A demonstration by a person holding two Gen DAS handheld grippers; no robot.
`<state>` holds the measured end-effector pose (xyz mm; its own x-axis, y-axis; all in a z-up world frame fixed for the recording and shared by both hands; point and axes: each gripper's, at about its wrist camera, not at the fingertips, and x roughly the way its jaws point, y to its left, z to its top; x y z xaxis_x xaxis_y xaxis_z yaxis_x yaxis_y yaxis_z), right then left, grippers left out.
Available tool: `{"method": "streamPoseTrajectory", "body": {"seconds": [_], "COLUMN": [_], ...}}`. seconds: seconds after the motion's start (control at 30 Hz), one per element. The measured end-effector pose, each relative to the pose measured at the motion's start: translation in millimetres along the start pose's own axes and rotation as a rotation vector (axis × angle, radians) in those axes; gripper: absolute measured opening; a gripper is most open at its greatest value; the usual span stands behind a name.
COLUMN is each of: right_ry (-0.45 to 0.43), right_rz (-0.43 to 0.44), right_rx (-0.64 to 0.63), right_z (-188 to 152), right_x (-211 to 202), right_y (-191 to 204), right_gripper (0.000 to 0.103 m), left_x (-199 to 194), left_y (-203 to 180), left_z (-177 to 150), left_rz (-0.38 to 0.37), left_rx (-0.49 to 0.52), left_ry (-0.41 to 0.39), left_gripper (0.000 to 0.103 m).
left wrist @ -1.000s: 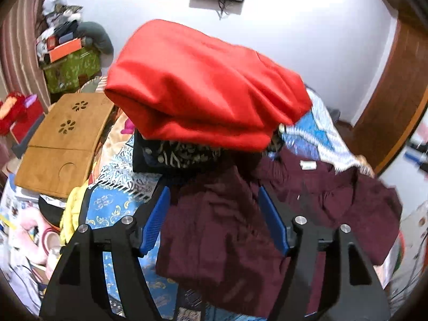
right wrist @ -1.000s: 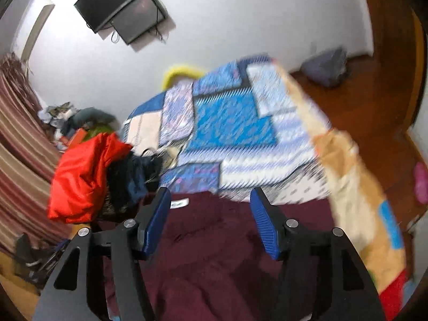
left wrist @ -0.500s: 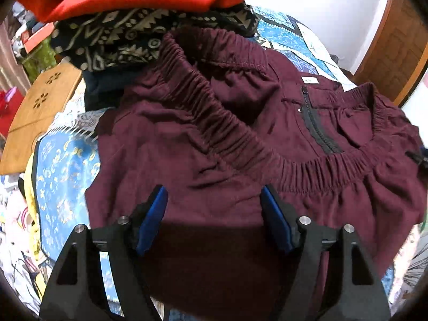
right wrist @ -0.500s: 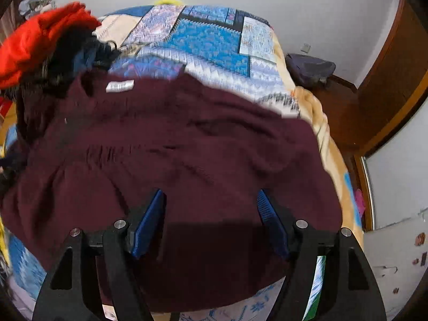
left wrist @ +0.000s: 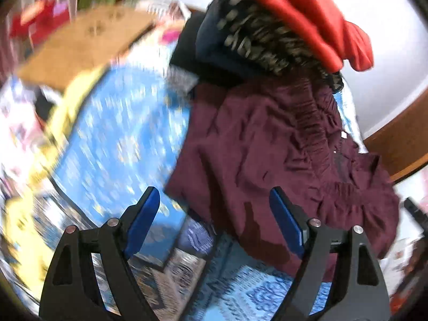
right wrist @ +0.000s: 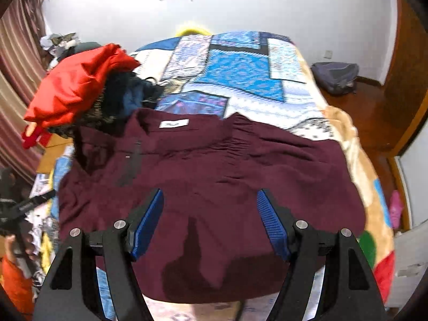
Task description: Fold large clothes
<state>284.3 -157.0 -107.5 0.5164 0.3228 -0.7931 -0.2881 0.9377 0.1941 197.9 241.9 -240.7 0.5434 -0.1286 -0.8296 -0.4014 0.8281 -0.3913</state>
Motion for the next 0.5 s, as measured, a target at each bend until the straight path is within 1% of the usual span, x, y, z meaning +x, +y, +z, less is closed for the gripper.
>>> {"method": "streamPoseTrajectory", "body": {"seconds": [0.07, 0.17, 0.27, 0.33, 0.37, 0.4, 0.5], "right_ry": [0.001, 0.007, 0.021, 0.036, 0.044, 0.052, 0.072], "right_rz": [0.021, 0.044, 0.061, 0.072, 0.074, 0.072, 0.063], "right_rx": [-0.001, -0.010, -0.019, -0.026, -0.029, -0.033, -0.039], "right_z": [-3, -1, -3, -6, -7, -8, -12], "right_x": [2, 10, 15, 19, 20, 23, 27], "right_y": [9, 20, 27, 29, 30, 31, 30], "right_gripper": [0.069, 0.069, 0.069, 0.069, 0.069, 0.069, 0.069], "left_x": [9, 24, 46, 65, 70, 74, 80], "left_y": [8, 12, 11, 14, 16, 18, 19], "left_z": [-5, -9, -13, -13, -11, -8, 2], "left_rz": [-0.056, -0.122, -0.215, -0.299, -0.317, -0.333, -0.350], "left_rx": [-0.048, -0.098, -0.167, -0.238, -0.265, -0.301, -0.335], "left_ry": [0.037, 0.085, 0.142, 0.180, 0.182, 0.161, 0.121], "left_gripper": [0.083, 0.083, 0.083, 0.084, 0.085, 0.086, 0.086]}}
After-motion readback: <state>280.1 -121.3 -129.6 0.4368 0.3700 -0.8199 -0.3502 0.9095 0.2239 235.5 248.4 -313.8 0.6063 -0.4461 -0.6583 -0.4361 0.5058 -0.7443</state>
